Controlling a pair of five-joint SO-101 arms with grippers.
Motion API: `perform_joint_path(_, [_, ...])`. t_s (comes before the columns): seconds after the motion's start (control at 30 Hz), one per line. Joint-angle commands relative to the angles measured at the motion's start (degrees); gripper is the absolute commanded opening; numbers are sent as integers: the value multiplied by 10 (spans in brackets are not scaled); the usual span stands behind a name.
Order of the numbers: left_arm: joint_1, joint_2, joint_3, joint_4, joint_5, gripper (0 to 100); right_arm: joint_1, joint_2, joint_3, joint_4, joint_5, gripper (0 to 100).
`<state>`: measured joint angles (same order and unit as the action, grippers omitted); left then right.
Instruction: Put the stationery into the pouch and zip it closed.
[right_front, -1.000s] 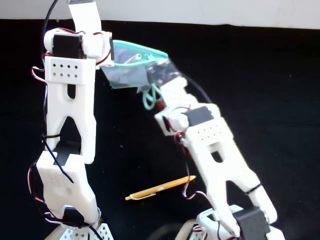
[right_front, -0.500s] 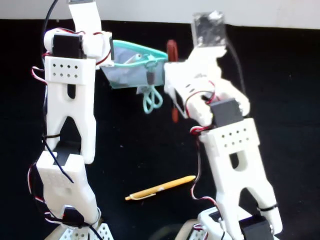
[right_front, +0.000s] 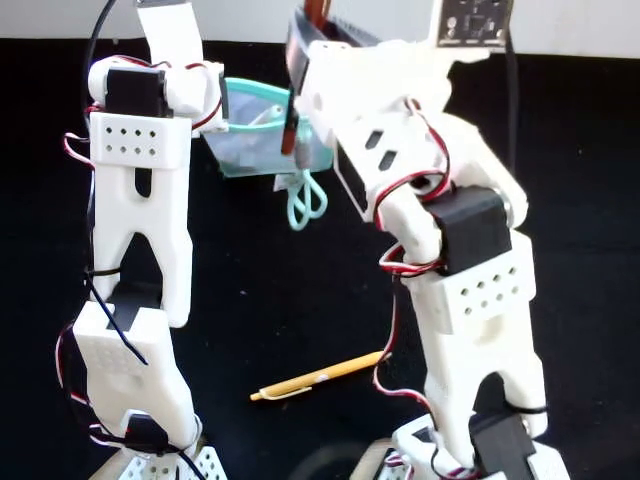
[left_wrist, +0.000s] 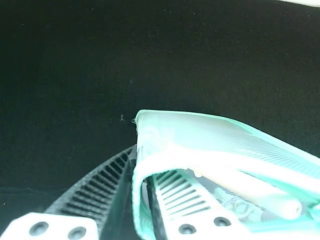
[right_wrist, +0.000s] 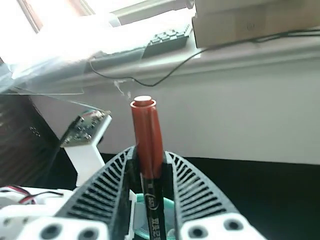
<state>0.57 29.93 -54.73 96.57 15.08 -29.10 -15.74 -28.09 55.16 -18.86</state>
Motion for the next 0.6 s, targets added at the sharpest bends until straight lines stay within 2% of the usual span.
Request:
perform_joint_path(0.0, [-2, 24, 17, -3, 4, 7, -6, 22, -72, -7, -6, 7])
perform_joint_path(0.3, [-2, 24, 17, -3, 4, 7, -6, 171, -102, -134, -6, 7])
perform_joint_path(0.57, [-4, 24, 16, -11, 6, 7, -4, 240, -95, -146, -24, 7])
